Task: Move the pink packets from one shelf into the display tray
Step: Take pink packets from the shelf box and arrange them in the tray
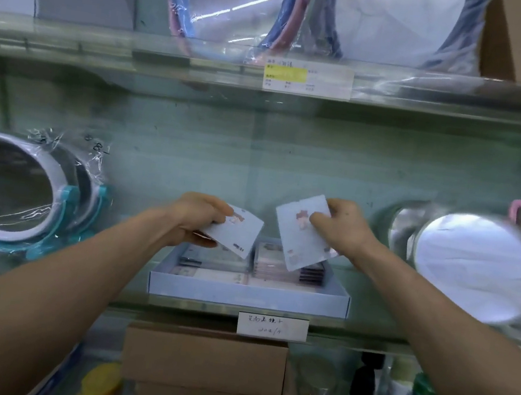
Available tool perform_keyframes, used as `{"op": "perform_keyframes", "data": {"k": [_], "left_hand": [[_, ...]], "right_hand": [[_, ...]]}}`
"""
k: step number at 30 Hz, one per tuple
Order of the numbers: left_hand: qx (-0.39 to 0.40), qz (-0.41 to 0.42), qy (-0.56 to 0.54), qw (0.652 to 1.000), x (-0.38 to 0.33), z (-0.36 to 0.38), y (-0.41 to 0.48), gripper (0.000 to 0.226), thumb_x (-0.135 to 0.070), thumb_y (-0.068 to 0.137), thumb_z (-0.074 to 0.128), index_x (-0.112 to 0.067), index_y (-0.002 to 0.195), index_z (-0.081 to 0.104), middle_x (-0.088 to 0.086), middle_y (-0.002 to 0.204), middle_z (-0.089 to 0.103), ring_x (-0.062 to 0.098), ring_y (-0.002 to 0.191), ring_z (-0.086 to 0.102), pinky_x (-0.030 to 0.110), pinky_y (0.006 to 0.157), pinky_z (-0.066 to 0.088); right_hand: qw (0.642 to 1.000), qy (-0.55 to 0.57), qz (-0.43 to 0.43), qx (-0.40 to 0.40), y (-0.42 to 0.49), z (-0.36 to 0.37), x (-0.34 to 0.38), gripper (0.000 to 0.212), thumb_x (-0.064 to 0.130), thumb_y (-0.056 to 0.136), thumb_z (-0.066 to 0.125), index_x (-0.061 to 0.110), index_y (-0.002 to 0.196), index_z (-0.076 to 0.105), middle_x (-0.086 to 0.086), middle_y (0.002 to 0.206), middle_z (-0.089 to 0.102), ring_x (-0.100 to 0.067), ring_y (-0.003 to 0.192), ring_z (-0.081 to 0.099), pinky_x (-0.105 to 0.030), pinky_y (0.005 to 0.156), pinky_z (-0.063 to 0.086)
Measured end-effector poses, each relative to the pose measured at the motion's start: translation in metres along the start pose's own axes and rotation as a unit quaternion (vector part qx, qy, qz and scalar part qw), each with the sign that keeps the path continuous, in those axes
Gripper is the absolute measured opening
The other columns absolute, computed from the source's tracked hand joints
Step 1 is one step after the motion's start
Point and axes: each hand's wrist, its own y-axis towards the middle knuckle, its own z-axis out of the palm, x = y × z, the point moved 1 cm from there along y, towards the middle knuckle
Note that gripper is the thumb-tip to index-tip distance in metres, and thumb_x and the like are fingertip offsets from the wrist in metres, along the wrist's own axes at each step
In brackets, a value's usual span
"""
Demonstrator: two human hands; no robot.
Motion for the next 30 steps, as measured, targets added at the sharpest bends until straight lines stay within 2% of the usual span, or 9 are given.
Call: {"op": "perform_keyframes", "data": {"k": [2, 6, 10, 12, 16, 19, 21, 25, 30], "left_hand": [[0.027, -0.017, -0.027, 0.999, -0.001, 0.001, -0.004, 0.013, -0.017, 0.092, 0.058, -0.009, 0.098, 0.067, 0.013, 0.101, 0.066, 0.021, 0.076, 0.065, 0.033, 0.060, 0.059], [0.106, -0.045, -0.075, 0.991, 0.001, 0.008, -0.006, 0.064, -0.059, 0.093, 0.039, -0.004, 0.104, 0.069, 0.012, 0.090, 0.064, 0.025, 0.083, 0.060, 0.033, 0.070, 0.054], [0.094, -0.062, -0.116, 0.987, 0.014, 0.007, -0.006, 0.015, -0.019, 0.095, 0.052, -0.009, 0.105, 0.058, 0.012, 0.092, 0.064, 0.023, 0.080, 0.061, 0.037, 0.073, 0.052], [0.075, -0.071, -0.150, 0.983, 0.023, -0.001, -0.002, 0.018, -0.006, 0.095, 0.049, -0.006, 0.112, 0.054, 0.016, 0.100, 0.066, 0.028, 0.086, 0.063, 0.044, 0.075, 0.054], [0.090, -0.077, -0.174, 0.978, 0.030, -0.011, -0.001, 0.016, -0.001, 0.096, 0.046, -0.005, 0.107, 0.056, 0.017, 0.102, 0.068, 0.030, 0.091, 0.064, 0.051, 0.083, 0.050], [0.100, -0.073, -0.165, 0.978, 0.028, -0.010, -0.003, 0.013, -0.003, 0.097, 0.046, -0.008, 0.104, 0.056, 0.016, 0.102, 0.068, 0.031, 0.093, 0.064, 0.051, 0.085, 0.050], [0.105, -0.071, -0.166, 0.978, 0.026, -0.008, -0.003, 0.013, -0.005, 0.098, 0.045, -0.008, 0.105, 0.055, 0.016, 0.102, 0.066, 0.030, 0.092, 0.063, 0.050, 0.085, 0.051], [0.090, -0.076, -0.171, 0.978, 0.020, -0.004, -0.002, 0.014, -0.007, 0.097, 0.047, -0.006, 0.111, 0.051, 0.014, 0.091, 0.062, 0.024, 0.081, 0.059, 0.040, 0.077, 0.050], [0.075, -0.085, -0.179, 0.977, 0.016, -0.014, -0.002, 0.020, -0.026, 0.097, 0.051, -0.007, 0.095, 0.057, 0.012, 0.083, 0.057, 0.022, 0.073, 0.057, 0.038, 0.072, 0.053]], "right_hand": [[0.989, -0.110, -0.084, -0.059, -0.003, 0.006, 0.009, 0.014, 0.019, 0.085, 0.055, 0.010, 0.085, 0.064, -0.009, 0.081, 0.066, -0.031, 0.077, 0.059, -0.032, 0.062, 0.045], [0.964, -0.169, -0.203, -0.038, -0.020, 0.036, 0.026, 0.014, 0.020, 0.087, 0.057, 0.018, 0.093, 0.069, -0.001, 0.095, 0.069, -0.025, 0.091, 0.060, -0.031, 0.067, 0.043], [0.976, -0.057, -0.161, 0.133, -0.026, 0.053, 0.031, 0.039, 0.010, 0.083, 0.065, 0.020, 0.121, 0.065, 0.008, 0.116, 0.061, -0.009, 0.110, 0.056, -0.013, 0.090, 0.043], [0.978, -0.029, -0.086, 0.189, -0.024, 0.048, 0.025, 0.060, 0.006, 0.083, 0.064, 0.017, 0.139, 0.046, 0.007, 0.128, 0.051, -0.005, 0.114, 0.048, -0.004, 0.089, 0.035], [0.976, 0.020, 0.005, 0.215, -0.019, 0.042, 0.012, 0.071, 0.002, 0.081, 0.060, 0.022, 0.144, 0.034, -0.006, 0.133, 0.054, -0.019, 0.107, 0.060, -0.035, 0.095, 0.051], [0.976, 0.076, 0.008, 0.202, -0.019, 0.045, 0.011, 0.075, -0.003, 0.081, 0.062, 0.020, 0.145, 0.032, -0.010, 0.123, 0.058, -0.021, 0.089, 0.063, -0.038, 0.086, 0.052], [0.980, -0.036, -0.031, 0.194, -0.020, 0.047, 0.012, 0.084, 0.009, 0.081, 0.067, 0.029, 0.149, 0.022, -0.006, 0.142, 0.038, -0.022, 0.111, 0.057, -0.034, 0.094, 0.048], [0.941, -0.240, -0.182, 0.153, -0.026, 0.057, 0.023, 0.063, 0.016, 0.086, 0.058, 0.034, 0.143, 0.039, 0.002, 0.157, 0.017, -0.018, 0.142, 0.023, -0.029, 0.112, 0.028], [0.931, -0.252, -0.246, 0.098, -0.022, 0.067, 0.026, 0.036, 0.010, 0.094, 0.045, 0.021, 0.125, 0.059, -0.004, 0.123, 0.063, -0.027, 0.112, 0.055, -0.034, 0.086, 0.045]]}}
